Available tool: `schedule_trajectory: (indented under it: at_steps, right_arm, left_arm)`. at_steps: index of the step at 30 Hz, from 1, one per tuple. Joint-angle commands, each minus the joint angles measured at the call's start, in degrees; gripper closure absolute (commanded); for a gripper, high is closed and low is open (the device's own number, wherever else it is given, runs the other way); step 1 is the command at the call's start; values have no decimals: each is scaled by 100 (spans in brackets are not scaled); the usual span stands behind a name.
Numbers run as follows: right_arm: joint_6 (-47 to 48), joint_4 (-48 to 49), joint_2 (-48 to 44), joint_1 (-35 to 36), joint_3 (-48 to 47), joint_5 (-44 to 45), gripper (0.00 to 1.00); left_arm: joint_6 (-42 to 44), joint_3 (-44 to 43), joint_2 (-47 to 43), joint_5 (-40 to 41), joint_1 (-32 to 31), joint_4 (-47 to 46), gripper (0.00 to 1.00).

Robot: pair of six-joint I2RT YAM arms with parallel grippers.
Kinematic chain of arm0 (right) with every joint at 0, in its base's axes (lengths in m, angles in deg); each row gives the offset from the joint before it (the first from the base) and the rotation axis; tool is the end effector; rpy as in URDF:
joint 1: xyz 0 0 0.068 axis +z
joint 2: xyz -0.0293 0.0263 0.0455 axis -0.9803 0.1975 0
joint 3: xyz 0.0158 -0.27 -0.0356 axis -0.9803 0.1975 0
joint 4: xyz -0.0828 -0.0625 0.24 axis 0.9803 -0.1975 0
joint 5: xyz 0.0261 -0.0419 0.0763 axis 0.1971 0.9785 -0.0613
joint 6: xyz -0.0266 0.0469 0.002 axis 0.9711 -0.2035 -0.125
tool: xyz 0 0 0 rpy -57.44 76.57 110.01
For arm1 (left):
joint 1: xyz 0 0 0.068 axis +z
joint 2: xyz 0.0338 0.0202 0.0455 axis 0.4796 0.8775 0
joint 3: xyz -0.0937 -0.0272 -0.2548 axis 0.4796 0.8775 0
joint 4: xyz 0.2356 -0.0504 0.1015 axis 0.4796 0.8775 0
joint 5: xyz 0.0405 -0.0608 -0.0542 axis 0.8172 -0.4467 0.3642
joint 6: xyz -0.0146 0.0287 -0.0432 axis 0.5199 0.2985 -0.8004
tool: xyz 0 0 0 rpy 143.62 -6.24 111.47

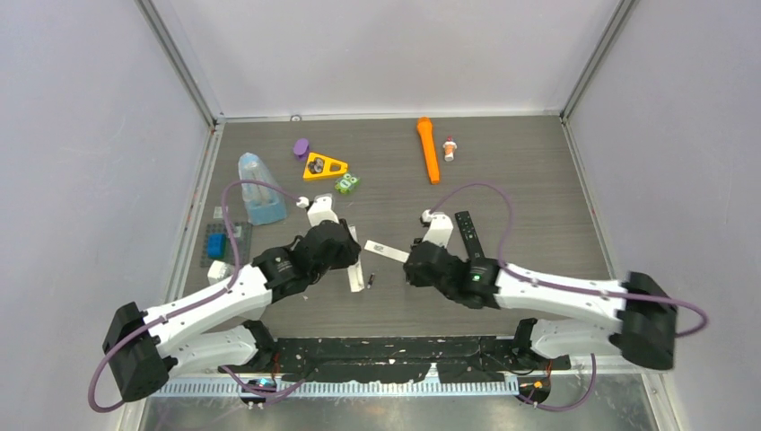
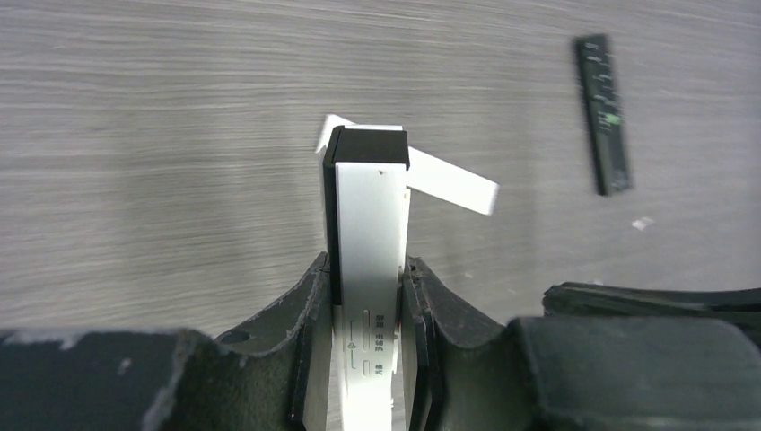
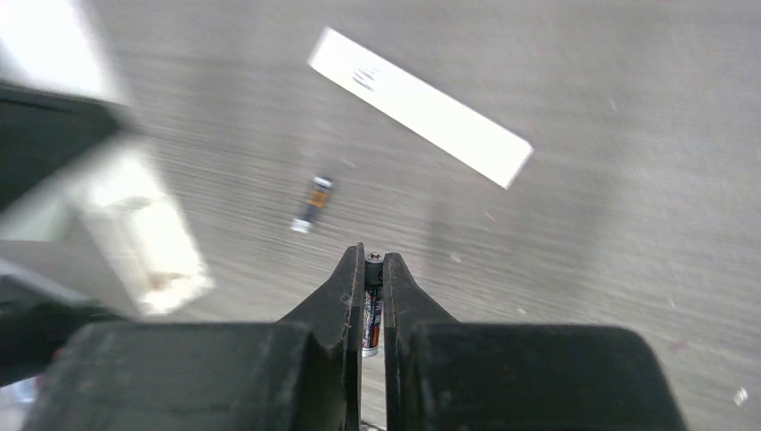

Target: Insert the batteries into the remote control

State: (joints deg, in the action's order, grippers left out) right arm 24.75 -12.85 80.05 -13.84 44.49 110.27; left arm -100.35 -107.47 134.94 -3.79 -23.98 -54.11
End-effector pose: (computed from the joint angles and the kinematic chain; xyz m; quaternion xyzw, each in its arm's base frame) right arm 0.1205 0.2174 0.2109 -0.0362 0.9182 0.1542 0.3632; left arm 0.1455 -0.1641 0.2553 -0.0937 0.8885 -0.1846 0.4095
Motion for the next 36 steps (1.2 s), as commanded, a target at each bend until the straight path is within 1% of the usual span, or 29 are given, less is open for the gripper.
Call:
schedule_trajectory:
  at_steps: [1, 5, 10, 15, 22, 25, 27, 32, 36]
  right_arm:
    - [858, 1181, -1273, 10, 47, 36, 95]
    - [1287, 1670, -1690, 9, -87, -367, 95]
    - [1465, 2000, -1724, 17, -166, -611, 95]
    - [1386, 2368, -1911, 100, -39, -544, 95]
    - [1516, 2366, -1967, 456, -69, 88, 95]
    - [1592, 2295, -1990, 721, -57, 403, 95]
    - [1655, 2228, -2056, 852, -34, 726, 95]
    - [1717, 2154, -2280, 939, 57, 932, 95]
    - [1770, 2109, -2357, 954, 61, 1033, 95]
  left_arm:
    - [558, 169, -351, -1781, 187, -1705, 100]
    - [332, 321, -542, -2992, 340, -2335, 100]
    - [-502, 702, -667, -3789, 492, -3625, 100]
    - [-1352, 1170, -649, -3928, 518, -4760, 100]
    - [-2345, 1645, -325, -3805, 527, -6104, 100]
    - [-2522, 1736, -294, -3685, 527, -6267, 100]
    - [-2545, 1789, -352, -3553, 527, -6218, 100]
    - [-2462, 1850, -597, -3391, 535, -6095, 100]
    - [-2241, 1772, -740, -3361, 536, -5728, 100]
